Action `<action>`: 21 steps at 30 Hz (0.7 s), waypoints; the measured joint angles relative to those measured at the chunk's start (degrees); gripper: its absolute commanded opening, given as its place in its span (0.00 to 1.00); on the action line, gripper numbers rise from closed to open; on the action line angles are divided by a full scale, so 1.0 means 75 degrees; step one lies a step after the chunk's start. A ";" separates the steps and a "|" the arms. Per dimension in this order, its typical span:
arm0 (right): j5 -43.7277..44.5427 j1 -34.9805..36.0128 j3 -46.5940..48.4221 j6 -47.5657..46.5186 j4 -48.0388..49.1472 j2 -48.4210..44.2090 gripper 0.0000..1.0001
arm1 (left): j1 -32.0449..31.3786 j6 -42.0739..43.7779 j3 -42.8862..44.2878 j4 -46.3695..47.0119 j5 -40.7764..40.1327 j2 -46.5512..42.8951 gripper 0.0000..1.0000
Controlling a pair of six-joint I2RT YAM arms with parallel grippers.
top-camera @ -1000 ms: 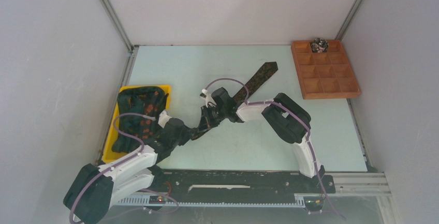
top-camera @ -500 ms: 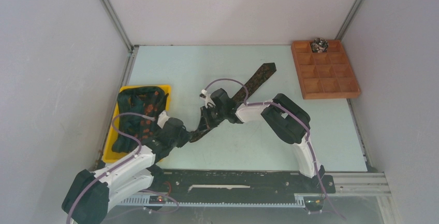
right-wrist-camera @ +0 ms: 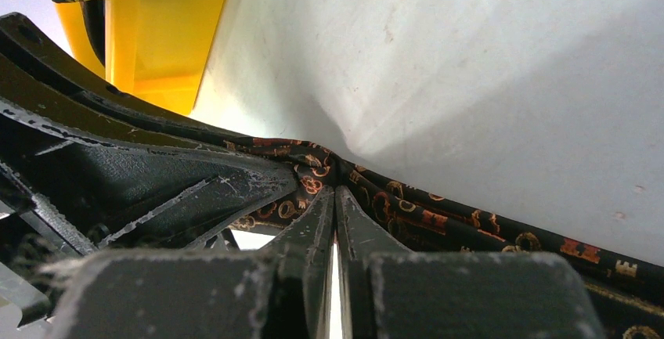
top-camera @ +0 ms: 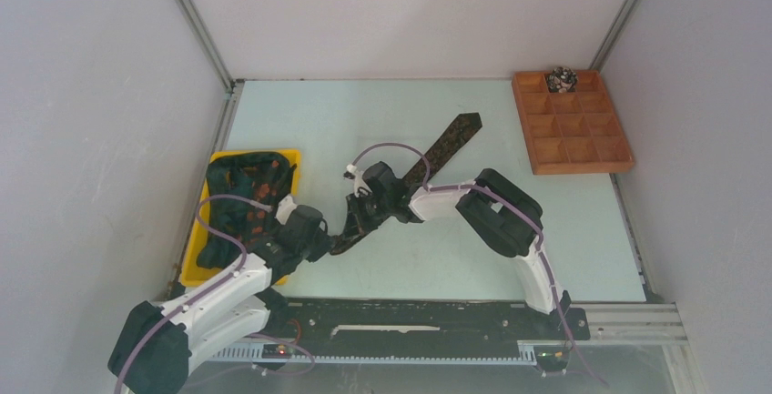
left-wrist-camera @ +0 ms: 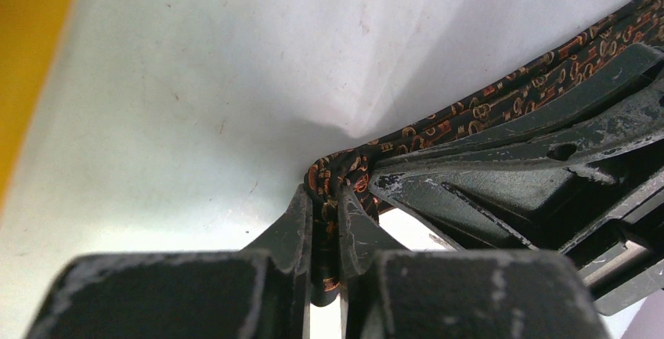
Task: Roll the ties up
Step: Roll the tie at the center of the board.
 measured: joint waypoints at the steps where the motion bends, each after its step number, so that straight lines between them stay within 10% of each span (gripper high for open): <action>1: 0.0017 0.0029 0.0026 -0.0012 -0.0026 0.0003 0.05 | 0.0000 0.0047 0.0038 -0.0087 -0.0006 0.0003 0.00; 21: 0.0245 0.0880 0.1326 -0.0189 -0.0743 0.0627 0.03 | 0.0003 0.0851 0.1023 -0.2363 -0.0542 0.0294 0.00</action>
